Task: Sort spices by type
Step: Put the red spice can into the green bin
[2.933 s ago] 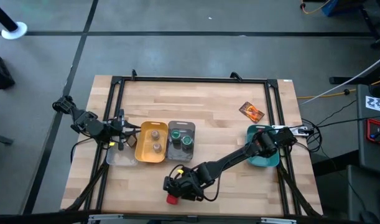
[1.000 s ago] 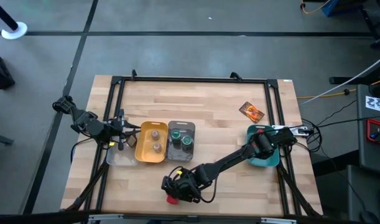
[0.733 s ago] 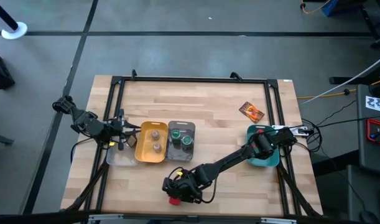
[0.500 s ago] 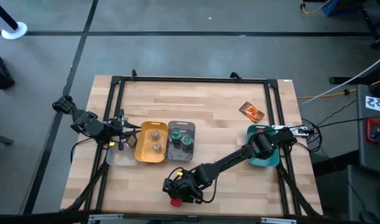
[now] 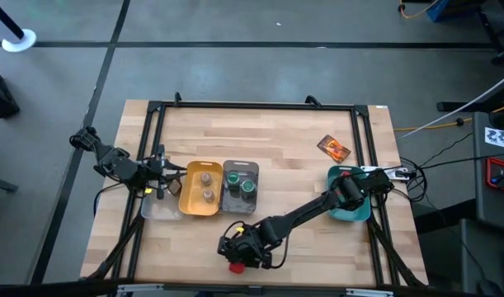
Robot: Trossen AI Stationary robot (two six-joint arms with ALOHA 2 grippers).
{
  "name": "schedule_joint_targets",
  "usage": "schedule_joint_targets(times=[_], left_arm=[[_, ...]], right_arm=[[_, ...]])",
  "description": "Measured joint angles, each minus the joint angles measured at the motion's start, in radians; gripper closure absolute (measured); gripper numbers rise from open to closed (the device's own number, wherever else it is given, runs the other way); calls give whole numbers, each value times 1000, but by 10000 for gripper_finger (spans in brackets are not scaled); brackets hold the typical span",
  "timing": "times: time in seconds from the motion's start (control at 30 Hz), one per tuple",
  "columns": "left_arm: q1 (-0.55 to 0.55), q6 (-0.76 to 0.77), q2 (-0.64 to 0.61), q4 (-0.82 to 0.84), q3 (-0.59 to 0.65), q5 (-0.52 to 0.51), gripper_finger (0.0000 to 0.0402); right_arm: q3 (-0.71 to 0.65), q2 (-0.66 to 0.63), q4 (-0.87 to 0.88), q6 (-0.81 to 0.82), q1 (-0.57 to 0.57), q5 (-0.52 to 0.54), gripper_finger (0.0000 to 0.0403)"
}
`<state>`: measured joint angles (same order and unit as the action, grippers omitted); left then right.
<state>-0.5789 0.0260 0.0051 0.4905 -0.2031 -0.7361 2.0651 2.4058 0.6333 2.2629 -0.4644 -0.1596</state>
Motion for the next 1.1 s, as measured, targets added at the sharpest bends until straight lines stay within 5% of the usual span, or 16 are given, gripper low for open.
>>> schedule_joint_targets(times=[1.1], left_arm=[[0,0,0,0,0,0,345]], right_arm=[[-3,-141,590,-99,0,21,178]])
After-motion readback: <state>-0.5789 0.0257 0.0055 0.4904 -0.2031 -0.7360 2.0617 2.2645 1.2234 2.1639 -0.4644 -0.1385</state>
